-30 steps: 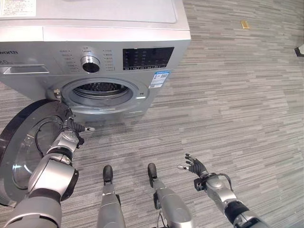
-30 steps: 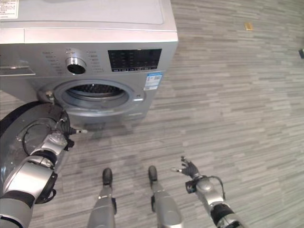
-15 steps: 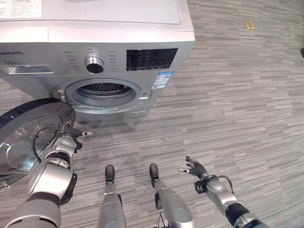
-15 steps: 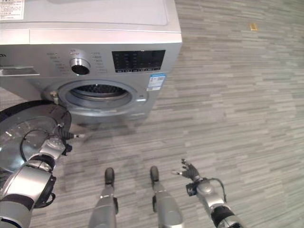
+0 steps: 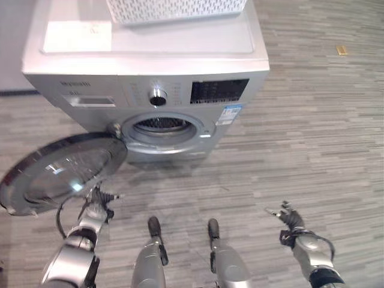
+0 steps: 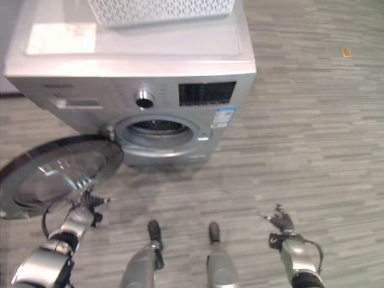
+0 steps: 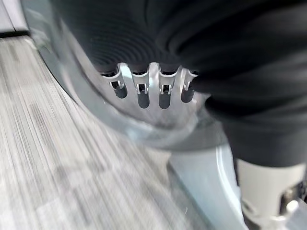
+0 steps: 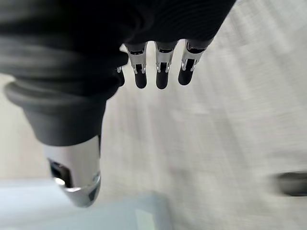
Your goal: Grab the laundry basket,head to the washer,open it,put in the laundry and shut it.
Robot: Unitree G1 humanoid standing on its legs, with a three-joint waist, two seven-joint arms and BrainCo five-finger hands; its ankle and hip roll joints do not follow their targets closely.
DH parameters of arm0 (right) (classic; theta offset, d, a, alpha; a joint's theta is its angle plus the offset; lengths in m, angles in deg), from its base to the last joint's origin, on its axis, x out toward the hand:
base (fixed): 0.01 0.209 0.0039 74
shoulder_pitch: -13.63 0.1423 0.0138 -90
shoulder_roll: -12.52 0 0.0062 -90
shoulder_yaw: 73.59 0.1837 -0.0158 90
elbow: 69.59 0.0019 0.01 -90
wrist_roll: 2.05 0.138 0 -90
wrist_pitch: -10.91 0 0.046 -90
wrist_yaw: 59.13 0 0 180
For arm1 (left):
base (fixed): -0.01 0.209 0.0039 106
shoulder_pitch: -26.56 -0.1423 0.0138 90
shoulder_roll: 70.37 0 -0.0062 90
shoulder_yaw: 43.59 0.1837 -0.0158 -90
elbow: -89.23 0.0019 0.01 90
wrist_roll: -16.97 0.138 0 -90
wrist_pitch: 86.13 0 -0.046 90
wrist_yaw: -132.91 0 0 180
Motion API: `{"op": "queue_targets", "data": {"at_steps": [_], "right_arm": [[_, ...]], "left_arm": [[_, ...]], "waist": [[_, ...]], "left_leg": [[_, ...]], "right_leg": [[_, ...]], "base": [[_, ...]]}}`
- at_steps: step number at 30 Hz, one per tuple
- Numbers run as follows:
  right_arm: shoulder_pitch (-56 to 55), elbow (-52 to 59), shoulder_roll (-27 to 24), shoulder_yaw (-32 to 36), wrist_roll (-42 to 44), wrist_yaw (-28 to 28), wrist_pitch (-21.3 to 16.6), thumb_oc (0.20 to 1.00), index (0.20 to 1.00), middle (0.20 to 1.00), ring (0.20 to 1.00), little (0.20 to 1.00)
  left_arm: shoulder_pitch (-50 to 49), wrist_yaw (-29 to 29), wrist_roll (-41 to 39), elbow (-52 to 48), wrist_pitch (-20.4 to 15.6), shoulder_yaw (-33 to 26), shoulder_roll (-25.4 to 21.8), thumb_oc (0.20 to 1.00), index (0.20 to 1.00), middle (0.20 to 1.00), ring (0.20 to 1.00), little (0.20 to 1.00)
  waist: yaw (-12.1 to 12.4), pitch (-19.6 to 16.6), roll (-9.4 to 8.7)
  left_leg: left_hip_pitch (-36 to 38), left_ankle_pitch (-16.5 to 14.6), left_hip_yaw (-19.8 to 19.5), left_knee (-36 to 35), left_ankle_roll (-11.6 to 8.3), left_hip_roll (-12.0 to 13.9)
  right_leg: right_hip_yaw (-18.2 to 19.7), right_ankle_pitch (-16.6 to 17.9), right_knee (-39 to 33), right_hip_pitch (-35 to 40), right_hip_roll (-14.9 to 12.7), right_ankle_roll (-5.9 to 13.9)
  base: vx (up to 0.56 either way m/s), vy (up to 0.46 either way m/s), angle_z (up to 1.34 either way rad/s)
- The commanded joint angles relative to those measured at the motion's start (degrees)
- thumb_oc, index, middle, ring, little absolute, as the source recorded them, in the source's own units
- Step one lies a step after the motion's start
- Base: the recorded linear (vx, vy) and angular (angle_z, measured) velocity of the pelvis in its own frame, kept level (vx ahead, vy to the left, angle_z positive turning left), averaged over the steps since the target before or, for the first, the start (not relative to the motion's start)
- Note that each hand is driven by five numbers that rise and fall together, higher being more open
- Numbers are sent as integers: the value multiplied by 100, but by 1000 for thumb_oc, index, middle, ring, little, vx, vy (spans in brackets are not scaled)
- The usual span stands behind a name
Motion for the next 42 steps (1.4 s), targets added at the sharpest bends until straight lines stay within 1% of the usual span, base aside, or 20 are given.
{"op": "queue_targets", "data": {"at_steps": [1,2,3,5,6,10,13,16,21,23,24,27,28,30,31,34,35,37,38,42], "right_arm": [[-91,245,-175,176,53,447,-176,1000,1000,1000,1000,1000],[-167,661,-223,434,-89,587,-137,1000,1000,1000,1000,1000],[-175,676,-220,439,-94,590,-128,1000,1000,1000,1000,1000],[-189,1107,-303,706,-345,888,-111,1000,1000,1000,1000,1000],[-144,1687,-414,895,-649,1180,-71,1000,1000,1000,1000,1000],[9,2294,-653,1122,-1227,1512,-76,1000,1000,1000,1000,1000],[265,2714,-979,1405,-1398,1815,-213,1000,1000,1000,1000,1000],[520,2978,-1383,1611,-1448,1962,-276,1000,1000,1000,1000,1000],[1017,3028,-2308,1515,-1391,1813,-285,1000,1000,1000,1000,1000],[1520,2767,-2795,1204,-1268,1740,-277,1000,1000,1000,1000,1000],[1574,2719,-2822,1165,-1255,1741,-292,1000,1000,1000,1000,1000],[1964,2427,-3173,710,-1157,1496,-155,1000,1000,1000,1000,1000],[2192,2383,-3464,462,-1156,1262,-92,1000,1000,1000,1000,1000],[2383,2324,-3639,308,-1144,1197,-86,1000,1000,1000,1000,1000],[2578,2282,-3824,125,-1133,1090,-104,1000,1000,1000,1000,1000],[2976,2152,-4246,-291,-987,852,-109,1000,1000,1000,1000,1000],[2968,2093,-4427,-361,-914,749,-75,1000,1000,1000,1000,1000],[2778,2062,-4816,-416,-907,440,72,1000,1000,1000,1000,1000],[2691,2110,-4924,-439,-963,335,110,1000,1000,1000,1000,1000],[3279,1876,-5290,-1246,-1067,-171,123,1000,1000,1000,1000,1000]], "left_arm": [[-222,-192,-209,-14,-157,-92,-165,1000,1000,1000,1000,1000],[-413,-145,-221,-197,-151,-130,-83,1000,1000,1000,1000,1000],[-415,-146,-220,-201,-148,-129,-82,1000,1000,1000,1000,1000],[-510,-128,-235,-194,-120,-182,9,1000,1000,1000,1000,1000],[-518,-129,-190,-54,-58,-174,53,1000,1000,1000,1000,1000],[-496,-168,-162,-17,-22,-209,51,1000,1000,1000,1000,1000],[-441,-156,-99,73,-37,-137,61,1000,1000,1000,1000,1000],[-313,-124,-34,102,-56,20,119,1000,1000,1000,1000,1000],[-108,53,66,351,-49,283,167,1000,1000,1000,1000,1000],[7,174,68,529,-55,460,161,1000,1000,1000,1000,1000],[17,177,63,539,-60,449,166,1000,1000,1000,1000,1000],[130,228,30,736,-60,529,102,1000,1000,1000,1000,1000],[158,248,48,769,-85,594,56,1000,1000,1000,1000,1000],[142,253,33,779,-101,593,49,1000,1000,1000,1000,1000],[132,238,-59,828,-141,612,35,1000,1000,1000,1000,1000],[162,200,-239,808,-172,635,81,1000,1000,1000,1000,1000],[261,175,-275,815,-153,711,135,1000,1000,1000,1000,1000],[360,249,-244,752,-135,829,206,1000,1000,1000,1000,1000],[355,270,-203,720,-144,826,232,1000,1000,1000,1000,1000],[208,431,-48,645,-201,958,358,1000,1000,1000,1000,1000]], "waist": [[71,-548,-161],[49,-609,-46],[53,-628,-49],[9,-693,90],[-28,-740,201],[27,-790,271],[-8,-861,293],[-124,-832,280],[-295,-757,71],[-249,-723,-45],[-268,-710,-32],[-255,-731,-163],[-173,-878,-320],[-181,-950,-339],[-130,-1015,-400],[-218,-1190,-369],[-316,-1229,-398],[-489,-1246,-495],[-523,-1256,-494],[-430,-1332,-403]], "left_leg": [[-195,-546,-519,543,-118,107],[17,-608,-601,416,-6,-77],[5,-565,-596,380,-3,-84],[262,-590,-724,152,118,-275],[554,-571,-821,-115,248,-390],[918,-560,-855,-409,344,-482],[1168,-581,-969,-602,332,-526],[1315,-644,-1154,-578,274,-632],[1654,-1069,-1667,-269,231,-907],[1830,-1298,-1898,-103,198,-941],[1832,-1304,-1906,-96,198,-937],[2071,-1374,-2164,-180,133,-924],[2264,-1379,-2323,-363,55,-843],[2357,-1340,-2375,-498,1,-733],[2433,-1305,-2389,-591,-85,-598],[2489,-991,-2241,-860,-432,16],[2393,-837,-2016,-795,-499,211],[2262,-669,-1063,-693,-557,523],[2284,-674,-760,-730,-559,620],[2318,-505,-635,-878,-632,760]], "right_leg": [[292,461,882,-408,-596,484],[348,627,1209,-383,-612,431],[354,658,1189,-405,-616,432],[517,712,1633,-401,-527,324],[657,769,2222,-483,-396,210],[541,944,2444,-616,-449,158],[487,632,2002,-766,-223,196],[561,467,1104,-890,-40,305],[1319,587,90,-1207,224,512],[1357,693,-244,-1347,213,582],[1346,694,-253,-1333,212,583],[1373,735,-209,-1292,235,591],[1366,820,-117,-1177,229,594],[1317,847,-44,-1151,243,581],[1227,876,49,-1150,267,569],[636,637,203,-990,323,468],[381,584,203,-881,263,443],[8,470,174,-694,94,421],[-56,431,158,-638,89,406],[-22,339,236,-665,272,304]], "base": [[222,320,2],[159,225,16],[152,233,29],[140,260,47],[124,251,51],[113,140,16],[154,12,2],[155,-30,25],[206,-49,61],[222,-149,57],[127,-112,54],[217,-212,61],[249,-264,77],[210,-230,59],[166,-213,43],[192,-307,41],[130,-214,85],[102,-154,136],[51,-74,145],[61,-31,36]]}}
